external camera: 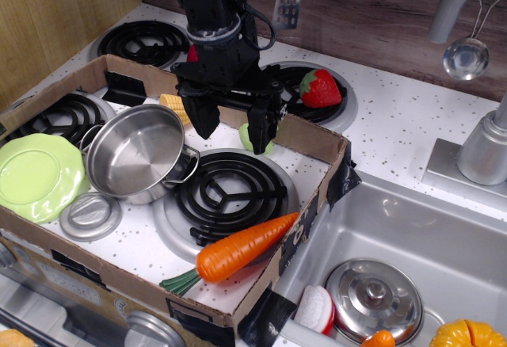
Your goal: Put broccoli in pot
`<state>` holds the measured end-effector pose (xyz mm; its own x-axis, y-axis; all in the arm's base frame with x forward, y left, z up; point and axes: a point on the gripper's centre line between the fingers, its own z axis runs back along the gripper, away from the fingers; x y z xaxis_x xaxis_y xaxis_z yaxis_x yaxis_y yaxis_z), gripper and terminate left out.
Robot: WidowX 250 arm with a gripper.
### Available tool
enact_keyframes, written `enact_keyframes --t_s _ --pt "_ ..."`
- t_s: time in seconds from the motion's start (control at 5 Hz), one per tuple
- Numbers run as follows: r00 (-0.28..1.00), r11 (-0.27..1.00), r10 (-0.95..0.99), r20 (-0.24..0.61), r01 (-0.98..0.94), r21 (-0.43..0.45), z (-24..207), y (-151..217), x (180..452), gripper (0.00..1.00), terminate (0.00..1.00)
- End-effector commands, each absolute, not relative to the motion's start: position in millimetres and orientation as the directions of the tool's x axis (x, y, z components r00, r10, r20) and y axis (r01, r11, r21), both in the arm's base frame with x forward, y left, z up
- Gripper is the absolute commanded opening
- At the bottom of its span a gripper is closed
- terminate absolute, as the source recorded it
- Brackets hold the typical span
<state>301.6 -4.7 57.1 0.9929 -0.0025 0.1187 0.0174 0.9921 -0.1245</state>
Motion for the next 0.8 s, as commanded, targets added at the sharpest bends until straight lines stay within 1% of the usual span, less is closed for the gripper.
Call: enact_keyframes --t_s 0.0,0.2,0.4,0.6 --pt "0.982 0.991 -0.061 0.181 0.081 -0.103 56.0 -6.6 335.6 1.00 0.00" --pt "0.981 0.990 -0.075 0.177 0.094 -0.106 49.2 -8.8 353.4 1.00 0.00" --pt "0.983 0.991 -0.063 0.171 0.082 -0.106 43.4 -10.9 359.4 1.00 0.00" --pt "0.984 0.990 -0.049 0.172 0.070 -0.118 32.0 -14.2 362.7 1.00 0.00"
